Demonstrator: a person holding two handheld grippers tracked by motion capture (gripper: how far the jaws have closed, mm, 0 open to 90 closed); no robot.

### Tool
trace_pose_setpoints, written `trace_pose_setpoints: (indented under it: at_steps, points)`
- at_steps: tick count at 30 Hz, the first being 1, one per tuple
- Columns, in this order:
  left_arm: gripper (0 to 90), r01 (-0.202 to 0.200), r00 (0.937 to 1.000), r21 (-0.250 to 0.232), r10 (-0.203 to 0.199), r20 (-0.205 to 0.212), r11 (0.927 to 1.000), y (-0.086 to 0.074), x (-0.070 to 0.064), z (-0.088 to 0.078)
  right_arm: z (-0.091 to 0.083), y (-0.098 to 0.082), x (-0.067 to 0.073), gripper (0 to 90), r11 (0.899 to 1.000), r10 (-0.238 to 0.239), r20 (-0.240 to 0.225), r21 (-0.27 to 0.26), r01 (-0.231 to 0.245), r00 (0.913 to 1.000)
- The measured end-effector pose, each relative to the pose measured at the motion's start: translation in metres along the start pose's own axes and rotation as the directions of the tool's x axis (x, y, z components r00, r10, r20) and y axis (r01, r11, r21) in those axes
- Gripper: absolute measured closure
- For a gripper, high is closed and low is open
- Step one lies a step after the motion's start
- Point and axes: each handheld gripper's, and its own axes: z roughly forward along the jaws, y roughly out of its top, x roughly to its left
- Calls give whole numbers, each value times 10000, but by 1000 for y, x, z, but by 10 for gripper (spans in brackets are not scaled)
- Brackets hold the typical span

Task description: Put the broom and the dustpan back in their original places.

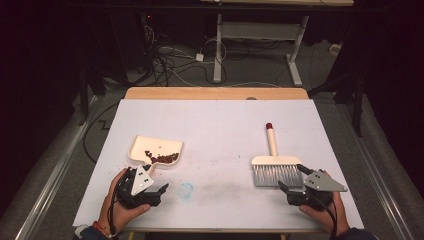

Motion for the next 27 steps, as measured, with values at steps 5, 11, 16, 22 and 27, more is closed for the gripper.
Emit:
trace_pose_setpoints:
  at_steps: [5, 11, 16, 22, 27]
  points:
    - [189, 23, 10000, 18, -23, -85, 10000, -1, -1, -1, 1, 0, 1, 179, 10000, 17, -83, -27, -17, 10000]
    - [189, -126, 9999, 123, 126, -15, 9998, -1, -3, -1, -2, 3, 3, 179, 9998, -107, -133, -167, 105, 9999]
    - [189, -217, 9998, 138, 217, 2, 9997, 0, -4, 1, -7, 5, 5, 179, 9995, -42, -71, -315, 39, 10000]
    - [189, -131, 9999, 96, 131, 6, 9999, 0, -3, 0, -6, 6, 5, 179, 9995, 13, -108, -322, -16, 9999]
    - [190, -229, 9997, 183, 228, 52, 9996, 0, -4, 1, -7, 6, 5, 178, 9993, -46, -75, -362, 43, 10000]
